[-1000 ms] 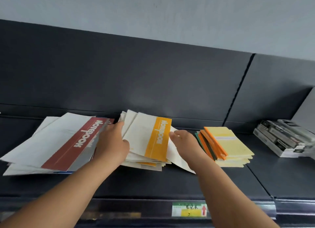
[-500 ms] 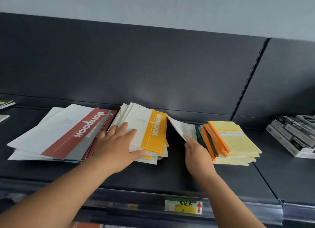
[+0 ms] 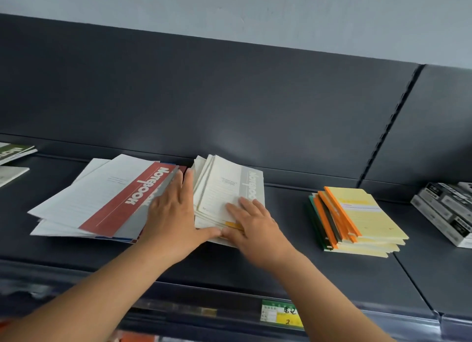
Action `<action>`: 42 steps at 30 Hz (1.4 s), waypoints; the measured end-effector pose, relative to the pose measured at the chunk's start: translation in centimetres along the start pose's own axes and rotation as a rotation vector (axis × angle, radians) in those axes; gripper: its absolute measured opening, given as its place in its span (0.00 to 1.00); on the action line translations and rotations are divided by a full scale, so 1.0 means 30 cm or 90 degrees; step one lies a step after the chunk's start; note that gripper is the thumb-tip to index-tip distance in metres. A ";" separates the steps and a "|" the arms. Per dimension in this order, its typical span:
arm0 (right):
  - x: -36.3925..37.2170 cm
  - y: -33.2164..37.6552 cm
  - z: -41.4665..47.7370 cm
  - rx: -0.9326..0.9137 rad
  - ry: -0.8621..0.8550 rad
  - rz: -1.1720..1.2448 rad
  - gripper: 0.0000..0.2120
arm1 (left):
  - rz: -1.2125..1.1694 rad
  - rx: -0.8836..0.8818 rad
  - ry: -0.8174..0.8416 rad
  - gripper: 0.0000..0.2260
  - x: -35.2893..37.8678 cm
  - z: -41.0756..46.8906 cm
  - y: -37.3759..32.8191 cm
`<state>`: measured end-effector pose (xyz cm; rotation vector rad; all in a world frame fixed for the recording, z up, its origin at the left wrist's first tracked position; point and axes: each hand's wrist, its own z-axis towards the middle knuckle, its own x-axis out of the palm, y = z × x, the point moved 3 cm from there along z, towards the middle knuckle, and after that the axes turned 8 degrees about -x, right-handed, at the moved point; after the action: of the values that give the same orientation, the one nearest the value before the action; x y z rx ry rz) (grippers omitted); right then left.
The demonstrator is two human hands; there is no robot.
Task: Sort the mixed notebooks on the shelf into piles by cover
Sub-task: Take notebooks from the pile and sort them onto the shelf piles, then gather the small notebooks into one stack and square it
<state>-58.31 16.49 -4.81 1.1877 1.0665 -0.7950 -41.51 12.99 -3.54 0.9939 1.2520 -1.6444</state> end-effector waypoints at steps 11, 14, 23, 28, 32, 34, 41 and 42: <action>-0.014 0.003 0.011 0.023 -0.044 0.026 0.26 | 0.048 0.028 0.092 0.49 -0.017 -0.001 0.034; -0.023 0.016 0.016 0.019 -0.051 0.012 0.26 | 0.045 0.027 0.103 0.47 -0.030 0.004 0.051; -0.056 0.189 0.092 -0.046 -0.101 -0.064 0.25 | 0.112 0.043 0.028 0.44 -0.141 0.002 0.209; -0.023 0.364 0.184 -0.104 -0.110 -0.085 0.27 | 0.124 -0.022 0.005 0.42 -0.245 -0.009 0.419; 0.030 0.547 0.280 -0.133 -0.098 -0.089 0.27 | 0.129 -0.077 -0.015 0.42 -0.342 -0.023 0.631; 0.063 0.657 0.340 -0.146 -0.089 -0.078 0.27 | 0.132 -0.107 -0.018 0.42 -0.400 -0.034 0.752; 0.214 1.080 0.541 -0.231 -0.056 0.007 0.28 | 0.158 -0.203 -0.054 0.41 -0.603 -0.095 1.185; 0.237 1.133 0.565 -0.239 -0.048 0.018 0.28 | 0.158 -0.218 -0.052 0.41 -0.626 -0.106 1.242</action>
<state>-20.96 7.86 0.15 0.8461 1.0775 -0.5805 0.06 12.61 1.12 0.8241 1.2477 -1.2190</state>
